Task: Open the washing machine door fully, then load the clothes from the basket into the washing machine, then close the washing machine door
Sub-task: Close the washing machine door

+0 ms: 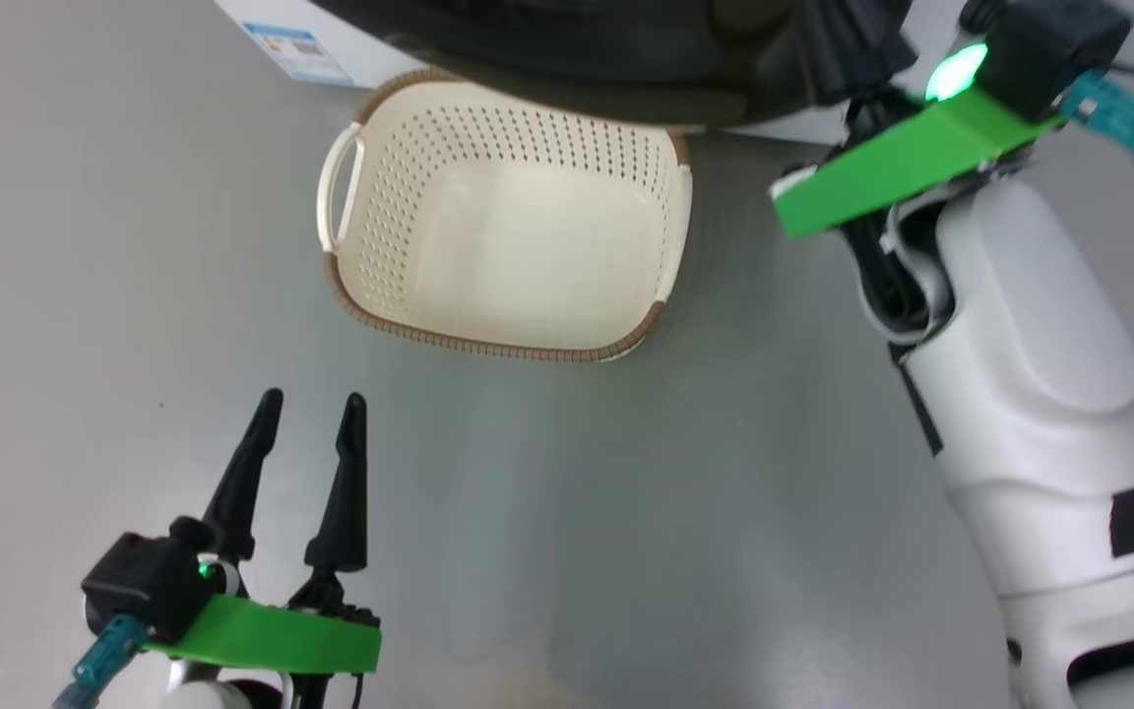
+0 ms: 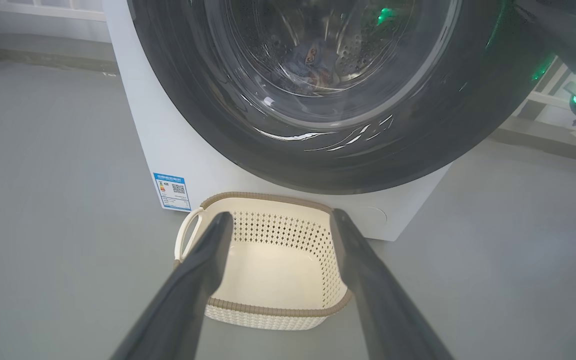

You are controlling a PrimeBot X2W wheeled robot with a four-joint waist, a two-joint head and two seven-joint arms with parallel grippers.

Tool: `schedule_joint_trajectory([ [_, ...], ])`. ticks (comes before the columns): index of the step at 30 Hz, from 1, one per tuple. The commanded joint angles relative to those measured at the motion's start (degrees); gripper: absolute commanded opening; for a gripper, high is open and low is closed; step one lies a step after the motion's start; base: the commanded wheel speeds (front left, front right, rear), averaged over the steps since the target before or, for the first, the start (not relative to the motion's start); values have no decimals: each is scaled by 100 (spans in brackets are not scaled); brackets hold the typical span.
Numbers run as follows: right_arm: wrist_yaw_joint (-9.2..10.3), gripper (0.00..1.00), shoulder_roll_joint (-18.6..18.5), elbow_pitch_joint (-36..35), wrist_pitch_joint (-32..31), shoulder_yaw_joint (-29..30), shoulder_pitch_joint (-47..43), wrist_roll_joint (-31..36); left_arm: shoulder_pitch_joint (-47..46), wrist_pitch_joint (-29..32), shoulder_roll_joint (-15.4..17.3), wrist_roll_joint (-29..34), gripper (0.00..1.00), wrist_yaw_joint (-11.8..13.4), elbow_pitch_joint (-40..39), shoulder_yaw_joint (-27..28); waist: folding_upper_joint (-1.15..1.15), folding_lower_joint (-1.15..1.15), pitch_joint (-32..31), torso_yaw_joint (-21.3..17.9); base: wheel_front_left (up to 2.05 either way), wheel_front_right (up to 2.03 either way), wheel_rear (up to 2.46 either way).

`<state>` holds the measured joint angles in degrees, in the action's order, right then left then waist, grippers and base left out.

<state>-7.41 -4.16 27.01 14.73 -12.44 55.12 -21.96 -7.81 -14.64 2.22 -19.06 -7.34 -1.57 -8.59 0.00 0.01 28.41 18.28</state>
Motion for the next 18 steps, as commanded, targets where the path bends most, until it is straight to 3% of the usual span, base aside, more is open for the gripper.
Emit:
schedule_joint_trajectory([
  [1,-8,0,128,-92,27,-5,138,-85,-115,-36,83,-41,100,-14,-127,169,0,-1,157,31,0,0,0],
  [18,-8,0,128,214,27,639,1344,59,-370,-36,68,-137,100,-14,-126,-139,0,-1,693,48,0,0,0],
])
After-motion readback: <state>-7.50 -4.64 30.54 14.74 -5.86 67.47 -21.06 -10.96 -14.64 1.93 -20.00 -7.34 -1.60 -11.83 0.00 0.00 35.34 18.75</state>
